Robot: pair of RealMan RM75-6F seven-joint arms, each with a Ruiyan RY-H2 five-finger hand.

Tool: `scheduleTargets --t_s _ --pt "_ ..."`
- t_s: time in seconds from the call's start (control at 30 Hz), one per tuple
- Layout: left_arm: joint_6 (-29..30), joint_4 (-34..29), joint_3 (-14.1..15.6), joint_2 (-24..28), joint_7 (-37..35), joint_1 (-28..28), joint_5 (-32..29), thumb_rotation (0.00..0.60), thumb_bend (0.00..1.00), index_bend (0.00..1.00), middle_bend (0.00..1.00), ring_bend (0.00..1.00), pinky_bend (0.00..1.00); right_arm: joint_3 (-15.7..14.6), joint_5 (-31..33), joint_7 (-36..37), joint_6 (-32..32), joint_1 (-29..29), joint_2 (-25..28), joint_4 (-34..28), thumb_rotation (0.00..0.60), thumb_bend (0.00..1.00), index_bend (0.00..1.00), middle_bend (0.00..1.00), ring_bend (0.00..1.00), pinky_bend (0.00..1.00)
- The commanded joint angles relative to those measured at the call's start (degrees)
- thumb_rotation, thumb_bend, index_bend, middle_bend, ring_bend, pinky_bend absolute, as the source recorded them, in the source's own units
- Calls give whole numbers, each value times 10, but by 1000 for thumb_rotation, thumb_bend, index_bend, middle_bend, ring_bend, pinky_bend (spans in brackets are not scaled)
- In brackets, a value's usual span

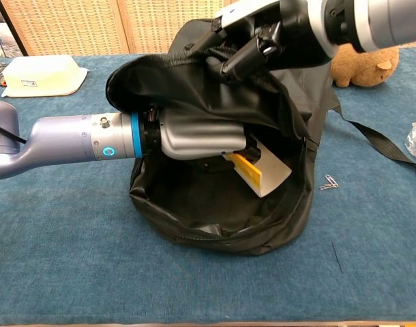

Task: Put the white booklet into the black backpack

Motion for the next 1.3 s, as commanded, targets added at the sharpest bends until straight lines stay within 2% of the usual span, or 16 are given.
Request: scheduleTargets --t_s 0.03,0.17,0.3,0.37,0.47,0.63,1.0,1.3 --pt "-3 1 -5 -1 4 2 -7 600 503 688 469 378 562 -5 1 2 2 3 -11 15 600 911 573 593 493 663" --pt "2 -3 -6 3 2 6 -10 600 493 421 227 228 480 -5 6 8 4 6 -18 30 600 912 574 594 494 663" --pt "18 -10 -8 9 -18 11 -15 600 422 278 162 187 471 -7 10 7 8 11 -20 42 600 912 573 594 493 663" --pt "29 -13 -10 13 -33 13 -17 600 337 238 149 178 470 -9 15 6 10 15 -21 49 600 912 573 594 494 663" --pt "49 -17 -10 19 -53 17 -19 600 238 225 140 167 460 -11 23 3 15 19 -23 59 600 912 574 594 494 663" --pt "83 -22 -8 32 -79 26 -17 600 140 215 128 153 455 -14 38 -2 24 26 -25 74 600 912 574 594 494 663" --pt "225 -43 -16 71 -154 75 -26 600 133 214 123 141 452 -23 81 -16 39 44 -26 97 600 912 573 594 493 663" --pt "306 -58 -22 106 -195 111 -31 600 133 219 123 141 451 -43 114 -32 45 55 -39 123 600 911 574 594 494 663"
